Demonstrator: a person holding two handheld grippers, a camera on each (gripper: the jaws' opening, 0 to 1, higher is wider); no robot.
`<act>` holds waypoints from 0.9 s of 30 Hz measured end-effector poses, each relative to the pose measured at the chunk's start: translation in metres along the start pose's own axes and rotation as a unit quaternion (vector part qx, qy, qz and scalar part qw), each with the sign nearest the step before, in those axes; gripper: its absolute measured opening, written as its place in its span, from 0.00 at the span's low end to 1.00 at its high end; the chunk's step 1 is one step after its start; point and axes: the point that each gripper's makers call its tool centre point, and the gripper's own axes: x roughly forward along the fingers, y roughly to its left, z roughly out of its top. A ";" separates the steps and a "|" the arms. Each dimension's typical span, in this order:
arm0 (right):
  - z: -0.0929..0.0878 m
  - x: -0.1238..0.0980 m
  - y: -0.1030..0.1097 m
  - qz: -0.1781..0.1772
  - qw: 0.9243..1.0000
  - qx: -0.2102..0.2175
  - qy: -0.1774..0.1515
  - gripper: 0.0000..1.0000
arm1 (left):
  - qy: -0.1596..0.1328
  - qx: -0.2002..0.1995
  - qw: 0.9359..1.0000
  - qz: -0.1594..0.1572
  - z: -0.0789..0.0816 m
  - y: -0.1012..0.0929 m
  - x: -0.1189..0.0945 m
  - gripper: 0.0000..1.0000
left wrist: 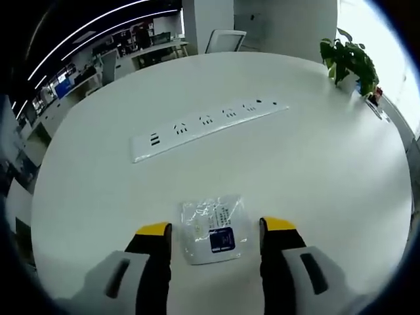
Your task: Arrange the skincare products in the storage area until every visible bottle or jar stands upright without overlapping.
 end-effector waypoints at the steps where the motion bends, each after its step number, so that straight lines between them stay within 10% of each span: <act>1: 0.000 0.000 0.000 0.000 1.000 0.000 0.000 0.96 | 0.000 0.000 1.000 -0.001 0.000 0.000 0.001 0.46; 27: 0.000 0.001 0.002 0.004 1.000 -0.007 0.000 0.96 | -0.008 0.009 1.000 -0.011 -0.003 0.010 -0.027 0.38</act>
